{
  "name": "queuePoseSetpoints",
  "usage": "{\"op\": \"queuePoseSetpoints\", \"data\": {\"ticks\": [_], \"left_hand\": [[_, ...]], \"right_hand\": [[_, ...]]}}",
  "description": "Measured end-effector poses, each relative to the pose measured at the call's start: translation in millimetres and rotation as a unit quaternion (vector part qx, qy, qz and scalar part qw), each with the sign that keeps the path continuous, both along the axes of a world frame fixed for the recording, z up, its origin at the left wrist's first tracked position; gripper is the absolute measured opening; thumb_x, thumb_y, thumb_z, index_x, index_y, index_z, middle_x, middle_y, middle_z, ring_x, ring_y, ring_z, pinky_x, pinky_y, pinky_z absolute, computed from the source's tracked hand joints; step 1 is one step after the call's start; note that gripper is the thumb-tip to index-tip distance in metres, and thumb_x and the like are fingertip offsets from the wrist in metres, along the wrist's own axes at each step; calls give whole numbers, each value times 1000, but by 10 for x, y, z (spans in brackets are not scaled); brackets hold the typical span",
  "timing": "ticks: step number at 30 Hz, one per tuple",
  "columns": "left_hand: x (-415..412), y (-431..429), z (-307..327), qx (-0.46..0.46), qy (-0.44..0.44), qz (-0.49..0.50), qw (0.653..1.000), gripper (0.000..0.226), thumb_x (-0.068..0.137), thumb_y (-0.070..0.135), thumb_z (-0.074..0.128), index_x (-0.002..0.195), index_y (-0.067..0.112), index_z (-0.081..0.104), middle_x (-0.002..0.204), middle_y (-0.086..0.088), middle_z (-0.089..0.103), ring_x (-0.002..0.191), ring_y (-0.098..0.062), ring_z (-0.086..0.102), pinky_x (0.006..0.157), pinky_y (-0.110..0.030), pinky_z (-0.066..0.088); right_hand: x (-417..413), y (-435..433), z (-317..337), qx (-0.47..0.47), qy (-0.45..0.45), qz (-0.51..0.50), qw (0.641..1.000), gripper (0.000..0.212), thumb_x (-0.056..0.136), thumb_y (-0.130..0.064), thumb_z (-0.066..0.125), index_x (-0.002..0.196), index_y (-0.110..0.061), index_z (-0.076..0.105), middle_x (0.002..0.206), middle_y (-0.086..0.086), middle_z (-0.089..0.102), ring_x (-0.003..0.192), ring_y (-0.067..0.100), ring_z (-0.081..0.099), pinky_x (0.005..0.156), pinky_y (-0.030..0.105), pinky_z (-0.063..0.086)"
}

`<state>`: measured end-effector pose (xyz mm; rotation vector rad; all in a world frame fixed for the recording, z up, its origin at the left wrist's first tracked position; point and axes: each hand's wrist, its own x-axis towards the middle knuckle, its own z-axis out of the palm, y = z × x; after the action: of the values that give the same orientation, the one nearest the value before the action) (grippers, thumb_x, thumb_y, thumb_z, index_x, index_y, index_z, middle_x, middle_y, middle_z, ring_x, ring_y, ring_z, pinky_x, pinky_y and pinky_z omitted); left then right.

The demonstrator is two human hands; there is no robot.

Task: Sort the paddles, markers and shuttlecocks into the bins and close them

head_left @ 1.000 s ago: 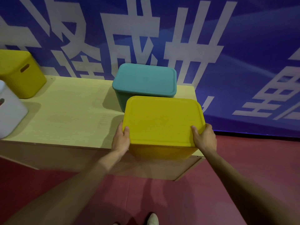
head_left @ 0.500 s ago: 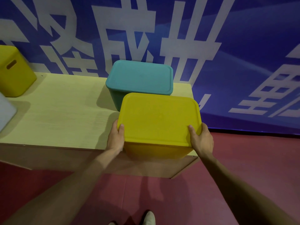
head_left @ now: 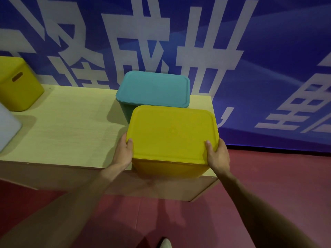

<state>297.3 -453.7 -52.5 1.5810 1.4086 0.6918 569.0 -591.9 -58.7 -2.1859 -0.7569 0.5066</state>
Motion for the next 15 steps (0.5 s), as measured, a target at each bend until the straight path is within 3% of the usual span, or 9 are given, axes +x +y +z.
{"op": "queuePoseSetpoints", "data": {"ticks": [8,12,15], "left_hand": [[4,-8,45,90,245,-30,965,52,103,32,29,150,16,15,150,-10,22,123,-37,44,96,-48,40],[65,23,125,141,352,-96,921,55,100,20,34,150,10,13,154,-16,15,140,-34,21,114,-44,21],[117,61,285,173,365,-134,905,60,93,8,45,148,10,22,153,-16,16,141,-33,18,115,-42,18]], "right_hand": [[-35,19,64,-58,-30,9,998,68,95,-53,39,146,-10,24,142,17,40,126,36,44,99,51,42],[-7,2,179,-139,-28,42,989,71,95,-57,33,148,-14,15,145,19,35,129,39,41,102,54,38],[-18,1,316,-230,-118,61,964,74,95,-57,32,148,-9,14,148,19,31,135,38,33,107,53,30]]}}
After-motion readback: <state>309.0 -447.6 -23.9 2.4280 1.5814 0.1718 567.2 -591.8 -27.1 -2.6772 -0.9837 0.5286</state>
